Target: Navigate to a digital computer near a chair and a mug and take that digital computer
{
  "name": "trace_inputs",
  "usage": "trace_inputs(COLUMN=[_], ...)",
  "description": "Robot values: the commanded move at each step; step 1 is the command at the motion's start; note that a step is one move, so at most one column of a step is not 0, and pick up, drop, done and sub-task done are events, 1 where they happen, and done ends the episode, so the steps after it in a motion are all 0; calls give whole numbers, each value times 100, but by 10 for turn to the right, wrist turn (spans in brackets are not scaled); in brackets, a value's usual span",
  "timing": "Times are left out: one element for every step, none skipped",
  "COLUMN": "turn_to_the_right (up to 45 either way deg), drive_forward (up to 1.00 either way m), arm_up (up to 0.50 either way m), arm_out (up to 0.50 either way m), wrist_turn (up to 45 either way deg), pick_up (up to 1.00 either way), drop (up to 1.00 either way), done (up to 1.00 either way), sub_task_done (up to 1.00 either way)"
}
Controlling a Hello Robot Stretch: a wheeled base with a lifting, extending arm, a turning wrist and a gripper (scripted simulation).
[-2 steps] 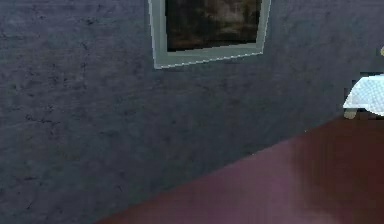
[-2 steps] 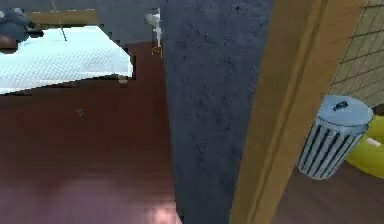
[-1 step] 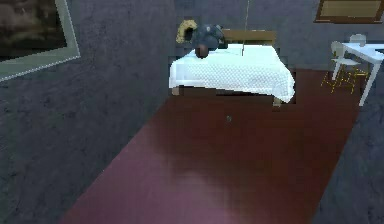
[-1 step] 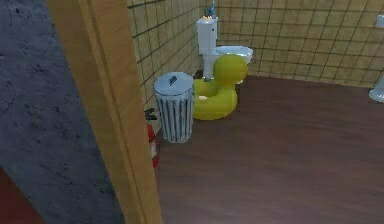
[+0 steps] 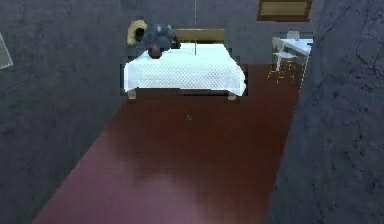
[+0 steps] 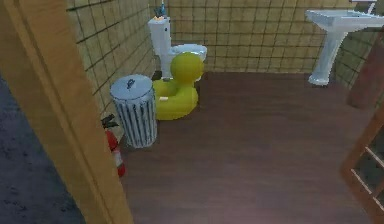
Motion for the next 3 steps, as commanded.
trace_inputs(turn_to_the_right=[0, 420, 0], drive_forward=[90, 0, 100], arm_up=[0, 0, 0], arm_out=[0, 0, 0], wrist_turn=[0, 0, 0], pick_up=[0, 0, 0], drop=[0, 0, 0], done=[0, 0, 0], sub_task_done=[0, 0, 0])
